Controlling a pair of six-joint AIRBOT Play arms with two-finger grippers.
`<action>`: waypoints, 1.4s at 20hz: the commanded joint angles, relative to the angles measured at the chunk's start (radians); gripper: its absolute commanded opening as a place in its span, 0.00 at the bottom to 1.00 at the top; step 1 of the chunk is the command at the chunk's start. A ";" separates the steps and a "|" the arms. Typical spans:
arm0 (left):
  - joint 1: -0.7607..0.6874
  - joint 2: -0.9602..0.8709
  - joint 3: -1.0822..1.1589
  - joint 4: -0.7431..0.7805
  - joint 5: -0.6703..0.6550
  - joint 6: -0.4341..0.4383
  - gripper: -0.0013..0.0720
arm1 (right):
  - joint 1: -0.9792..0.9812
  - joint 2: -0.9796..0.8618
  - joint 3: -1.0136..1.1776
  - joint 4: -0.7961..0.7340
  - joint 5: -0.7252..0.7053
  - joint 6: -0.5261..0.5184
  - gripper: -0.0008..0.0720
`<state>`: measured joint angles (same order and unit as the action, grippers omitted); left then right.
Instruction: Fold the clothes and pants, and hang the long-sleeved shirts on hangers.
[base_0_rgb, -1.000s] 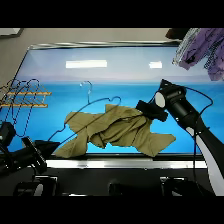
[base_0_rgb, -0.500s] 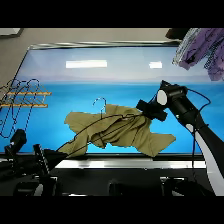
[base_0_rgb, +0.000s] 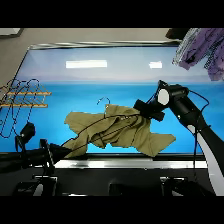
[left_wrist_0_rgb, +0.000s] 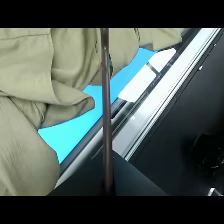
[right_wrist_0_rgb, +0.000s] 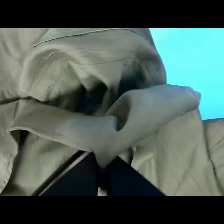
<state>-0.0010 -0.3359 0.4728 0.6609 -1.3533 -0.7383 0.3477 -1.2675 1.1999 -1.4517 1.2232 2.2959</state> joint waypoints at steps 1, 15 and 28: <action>-0.001 -0.092 0.000 -0.066 0.031 0.115 0.03 | 0.001 0.039 0.000 0.019 0.008 -0.027 0.05; -0.040 -0.322 0.000 -0.247 0.079 0.377 0.03 | 0.001 0.185 0.034 0.041 0.161 -0.061 0.05; -0.127 -0.462 0.023 -0.306 0.055 0.478 0.03 | 0.000 0.190 0.147 -0.241 0.319 -0.229 0.05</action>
<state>-0.1436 -0.7883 0.4862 0.3695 -1.2633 -0.2779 0.3477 -1.0779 1.3315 -1.5978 1.5093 2.1399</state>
